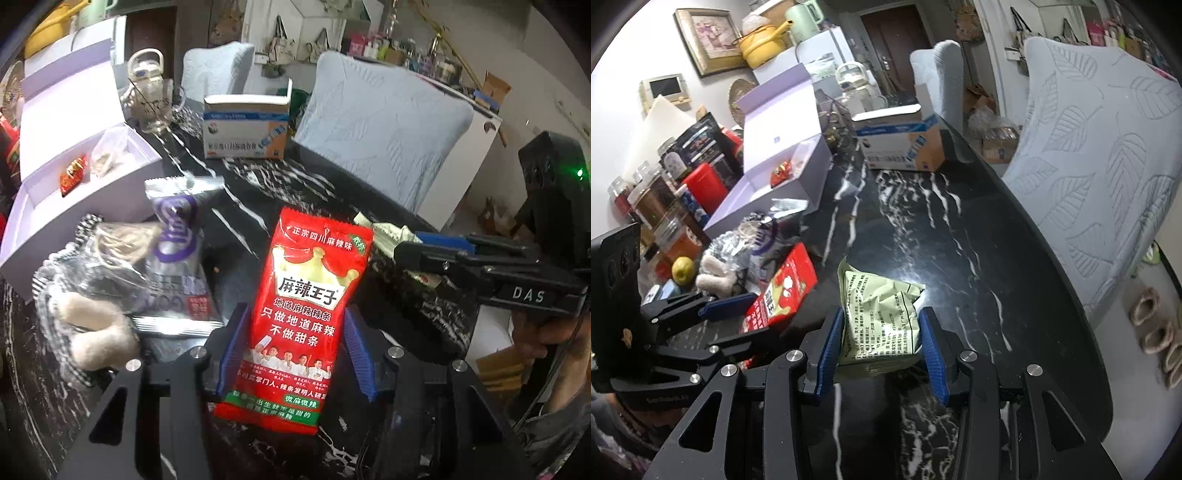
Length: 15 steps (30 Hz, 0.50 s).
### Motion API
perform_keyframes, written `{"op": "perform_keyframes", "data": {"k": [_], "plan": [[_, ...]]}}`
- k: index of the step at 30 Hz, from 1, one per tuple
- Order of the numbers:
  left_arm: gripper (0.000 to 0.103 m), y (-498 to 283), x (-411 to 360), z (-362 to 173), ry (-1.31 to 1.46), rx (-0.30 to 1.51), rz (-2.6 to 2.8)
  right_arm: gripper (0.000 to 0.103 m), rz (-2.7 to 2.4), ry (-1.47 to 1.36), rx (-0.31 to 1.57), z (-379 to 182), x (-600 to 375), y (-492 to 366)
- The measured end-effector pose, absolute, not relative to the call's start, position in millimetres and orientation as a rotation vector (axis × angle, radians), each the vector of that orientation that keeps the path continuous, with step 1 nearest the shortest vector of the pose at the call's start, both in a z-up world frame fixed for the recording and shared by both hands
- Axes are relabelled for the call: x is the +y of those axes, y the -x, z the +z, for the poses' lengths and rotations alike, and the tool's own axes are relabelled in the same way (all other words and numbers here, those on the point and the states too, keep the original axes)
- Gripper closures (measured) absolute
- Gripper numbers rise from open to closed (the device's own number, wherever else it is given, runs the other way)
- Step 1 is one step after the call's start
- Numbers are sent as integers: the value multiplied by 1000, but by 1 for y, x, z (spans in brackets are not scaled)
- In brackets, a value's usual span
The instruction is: Organize soft objects
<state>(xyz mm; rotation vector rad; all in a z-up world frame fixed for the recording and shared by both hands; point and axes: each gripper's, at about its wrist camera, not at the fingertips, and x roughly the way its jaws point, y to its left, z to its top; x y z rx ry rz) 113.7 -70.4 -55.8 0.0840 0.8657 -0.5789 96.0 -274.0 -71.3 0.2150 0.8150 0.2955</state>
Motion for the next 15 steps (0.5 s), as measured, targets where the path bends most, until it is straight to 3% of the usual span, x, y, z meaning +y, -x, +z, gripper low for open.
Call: {"op": "perform_keyframes", "data": {"k": [15], "plan": [[53, -113, -26, 5, 33, 663, -513, 62, 385, -192, 716, -31, -249, -100]]}}
